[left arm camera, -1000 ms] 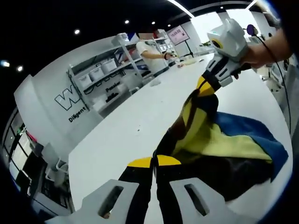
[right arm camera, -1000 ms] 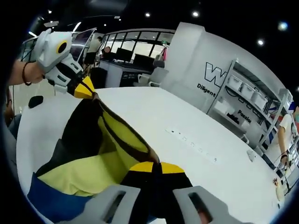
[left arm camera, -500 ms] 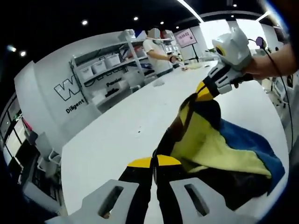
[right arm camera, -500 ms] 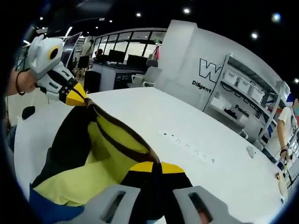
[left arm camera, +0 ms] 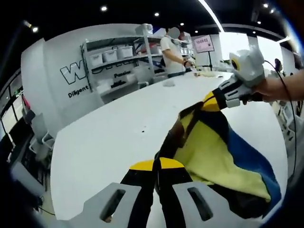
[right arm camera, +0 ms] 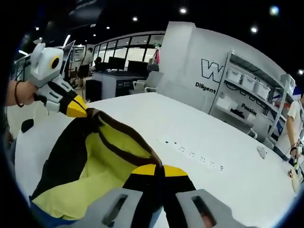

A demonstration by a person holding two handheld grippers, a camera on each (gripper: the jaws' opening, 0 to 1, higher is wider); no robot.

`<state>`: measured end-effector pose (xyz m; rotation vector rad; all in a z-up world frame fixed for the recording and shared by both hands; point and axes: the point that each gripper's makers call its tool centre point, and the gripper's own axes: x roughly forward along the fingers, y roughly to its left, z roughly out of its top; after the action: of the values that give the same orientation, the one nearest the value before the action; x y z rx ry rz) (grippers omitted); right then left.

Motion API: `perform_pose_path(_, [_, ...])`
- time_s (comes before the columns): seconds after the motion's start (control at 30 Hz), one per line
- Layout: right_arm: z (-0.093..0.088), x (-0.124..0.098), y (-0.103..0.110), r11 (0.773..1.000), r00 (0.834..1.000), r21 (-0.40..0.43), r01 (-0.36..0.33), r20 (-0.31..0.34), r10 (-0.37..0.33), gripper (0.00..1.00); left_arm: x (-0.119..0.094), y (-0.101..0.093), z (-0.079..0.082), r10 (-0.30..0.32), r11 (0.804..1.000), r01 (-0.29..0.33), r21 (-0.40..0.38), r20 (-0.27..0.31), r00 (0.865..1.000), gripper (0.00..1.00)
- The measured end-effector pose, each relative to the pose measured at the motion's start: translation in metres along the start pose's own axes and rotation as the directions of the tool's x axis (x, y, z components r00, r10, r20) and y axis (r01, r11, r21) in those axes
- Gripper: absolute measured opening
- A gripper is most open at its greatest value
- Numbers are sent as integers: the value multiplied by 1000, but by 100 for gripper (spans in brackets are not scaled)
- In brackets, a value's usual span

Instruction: Fold the garment on the visible template until the final outline fits inside the template.

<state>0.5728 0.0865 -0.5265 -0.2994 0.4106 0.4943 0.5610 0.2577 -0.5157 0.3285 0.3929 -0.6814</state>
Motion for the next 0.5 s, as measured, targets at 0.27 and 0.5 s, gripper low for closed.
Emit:
perform_pose_path(0.27, [-17,21,-10,990,998,144,9,-59,-1,0,20,8,-6,5,999,-7,-44,-39,999,0])
perform_pose_path(0.5, [-27,34,-15,934,993,341,106,-92,-79,0,39,8,-14,16,996,-24,-90,-90,996,0])
